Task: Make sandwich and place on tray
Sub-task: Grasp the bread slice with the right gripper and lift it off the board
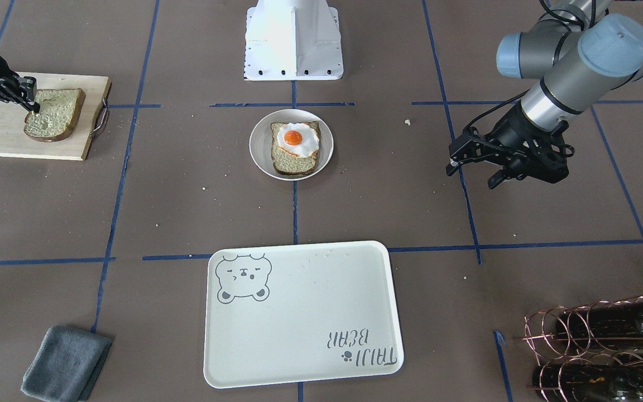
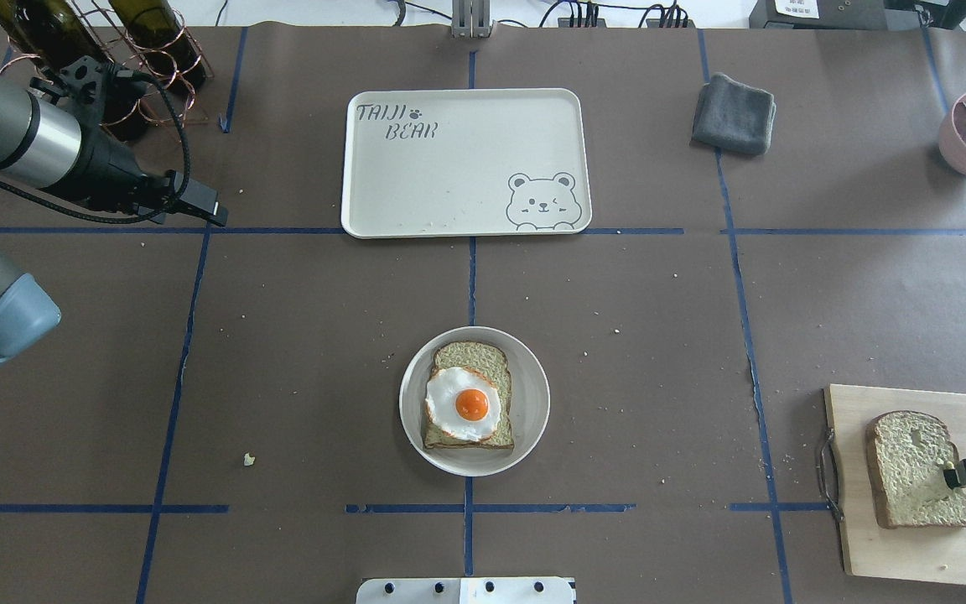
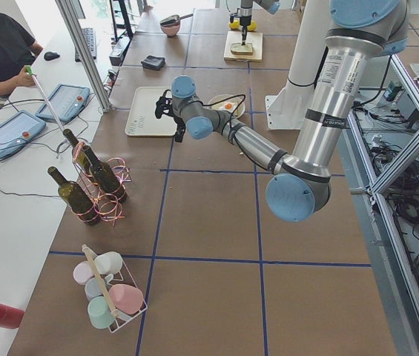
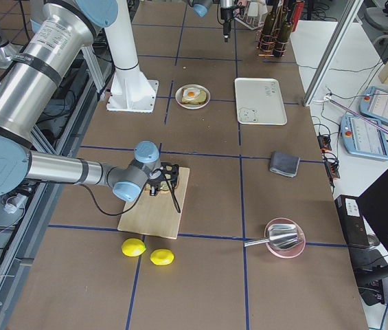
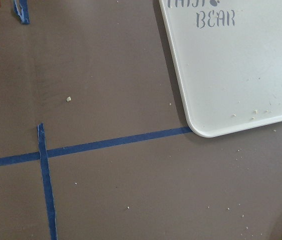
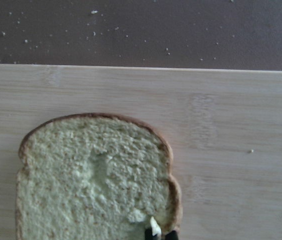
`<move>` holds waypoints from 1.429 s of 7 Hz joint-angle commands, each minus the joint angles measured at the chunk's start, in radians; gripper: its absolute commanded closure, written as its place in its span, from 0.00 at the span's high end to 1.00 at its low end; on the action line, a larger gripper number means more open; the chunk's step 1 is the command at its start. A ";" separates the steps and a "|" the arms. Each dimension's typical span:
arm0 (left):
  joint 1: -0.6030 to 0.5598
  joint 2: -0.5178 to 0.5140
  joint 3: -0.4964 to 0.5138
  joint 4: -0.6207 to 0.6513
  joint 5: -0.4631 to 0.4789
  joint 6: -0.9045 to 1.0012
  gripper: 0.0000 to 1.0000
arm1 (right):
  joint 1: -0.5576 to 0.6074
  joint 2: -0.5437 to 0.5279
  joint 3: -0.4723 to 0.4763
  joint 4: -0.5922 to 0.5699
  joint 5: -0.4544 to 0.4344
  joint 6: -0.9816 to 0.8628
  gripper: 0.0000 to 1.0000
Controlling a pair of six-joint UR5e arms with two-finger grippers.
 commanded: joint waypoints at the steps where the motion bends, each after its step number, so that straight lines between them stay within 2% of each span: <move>1: 0.000 -0.001 -0.001 -0.001 0.011 0.000 1.00 | 0.001 0.005 0.006 0.001 -0.002 -0.002 0.00; 6: 0.000 -0.002 0.001 -0.001 0.011 0.000 1.00 | 0.058 0.034 0.155 0.004 0.019 -0.002 0.00; 7: 0.000 -0.001 0.001 0.000 0.011 0.000 1.00 | 0.122 0.065 0.158 0.004 0.092 -0.002 0.00; 8: 0.000 -0.001 0.001 0.000 0.011 0.000 1.00 | 0.228 0.115 0.162 0.004 0.213 0.000 0.00; 9: 0.000 -0.001 0.001 0.000 0.011 -0.001 1.00 | 0.287 0.170 0.161 0.003 0.295 0.000 0.00; 10: 0.000 -0.001 0.001 0.000 0.011 -0.001 1.00 | 0.294 0.236 0.159 -0.014 0.309 0.032 0.00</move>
